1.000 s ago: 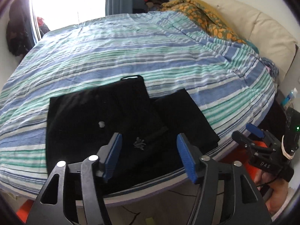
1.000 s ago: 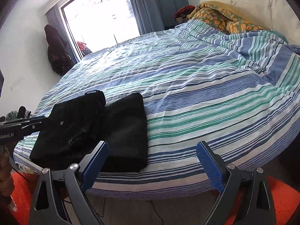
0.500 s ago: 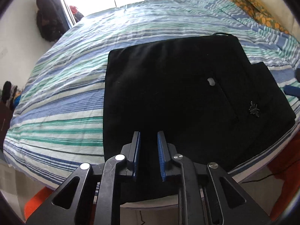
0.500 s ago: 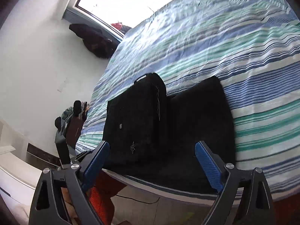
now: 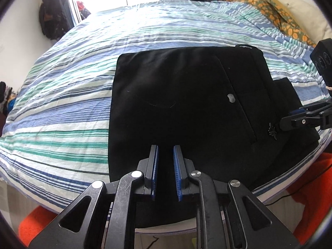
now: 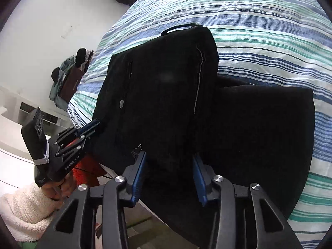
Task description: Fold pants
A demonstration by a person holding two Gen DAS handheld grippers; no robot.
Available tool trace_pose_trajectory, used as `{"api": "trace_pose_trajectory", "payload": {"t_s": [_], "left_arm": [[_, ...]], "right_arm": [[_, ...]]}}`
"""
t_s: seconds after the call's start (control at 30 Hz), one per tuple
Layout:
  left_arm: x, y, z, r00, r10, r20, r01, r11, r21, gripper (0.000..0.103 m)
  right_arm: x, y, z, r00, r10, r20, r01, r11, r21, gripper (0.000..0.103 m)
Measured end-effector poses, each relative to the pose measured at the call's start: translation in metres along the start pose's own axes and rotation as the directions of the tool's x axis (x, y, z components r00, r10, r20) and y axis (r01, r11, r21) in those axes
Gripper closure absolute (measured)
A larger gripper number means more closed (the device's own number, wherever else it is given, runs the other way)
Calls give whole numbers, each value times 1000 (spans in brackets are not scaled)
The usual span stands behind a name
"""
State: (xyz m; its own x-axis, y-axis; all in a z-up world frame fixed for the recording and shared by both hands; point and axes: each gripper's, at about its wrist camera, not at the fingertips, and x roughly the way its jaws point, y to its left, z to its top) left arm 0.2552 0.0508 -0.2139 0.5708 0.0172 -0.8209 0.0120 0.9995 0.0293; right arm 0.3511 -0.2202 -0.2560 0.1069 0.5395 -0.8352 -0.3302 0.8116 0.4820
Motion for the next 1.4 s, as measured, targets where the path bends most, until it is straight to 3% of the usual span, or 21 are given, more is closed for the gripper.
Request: {"api": "trace_pose_trajectory", "payload": {"t_s": [0.07,0.1,0.13,0.23,0.43,0.6,0.67,0.73,0.8,0.87,1.0,1.1,1.17,1.27,1.4], "left_arm": [[-8,4,3,1000,-5,-5,5,1000,-31,83],[-16,8,7,1000,-19,10,20,998,-61,75],[-25,12,7,999,-29,34,31,996,-81,66],[-53,14,16,993,-37,117,48,994,-98,54],[-73,-9,21,983,-77,166,84,996,-35,51],[-41,-40,8,995,-77,69,74,996,40,50],[-29,-47,1,998,-60,25,59,996,60,50],[-27,-50,-7,999,-42,12,41,997,71,50],[-29,-50,-8,999,-33,17,32,997,72,50],[-31,-48,-5,1000,-21,20,19,998,67,50],[-29,-49,-2,1000,-7,7,6,998,60,50],[-28,-51,-3,1000,4,5,-4,997,72,50],[-28,-51,-4,1000,6,4,-7,997,76,50],[-28,-50,-6,1000,6,-2,-6,997,78,50],[-28,-49,-8,1000,1,-2,-1,997,82,50]], "right_arm": [[-6,10,6,1000,-9,9,9,1000,-25,80],[-14,15,8,1000,-5,29,6,999,-33,82],[-24,20,8,999,5,54,-3,999,-41,83],[-55,32,7,992,45,119,-37,997,-66,86],[-104,21,-28,982,46,183,-40,998,-37,87],[-75,-40,-69,986,-97,135,73,982,174,87],[-60,-45,-78,985,-110,132,81,975,208,86],[-62,-41,-79,978,-120,173,77,969,236,74],[-71,-31,-74,966,-180,188,138,966,217,70],[-84,-11,-64,929,-298,218,271,952,145,70],[-103,21,-42,891,-312,330,314,948,48,68],[-90,39,-29,880,-299,368,320,947,4,52],[-74,34,-27,887,-301,351,320,947,5,52],[-40,7,-32,900,-358,249,351,933,74,52],[-50,12,-44,875,-385,293,375,922,92,52]]}}
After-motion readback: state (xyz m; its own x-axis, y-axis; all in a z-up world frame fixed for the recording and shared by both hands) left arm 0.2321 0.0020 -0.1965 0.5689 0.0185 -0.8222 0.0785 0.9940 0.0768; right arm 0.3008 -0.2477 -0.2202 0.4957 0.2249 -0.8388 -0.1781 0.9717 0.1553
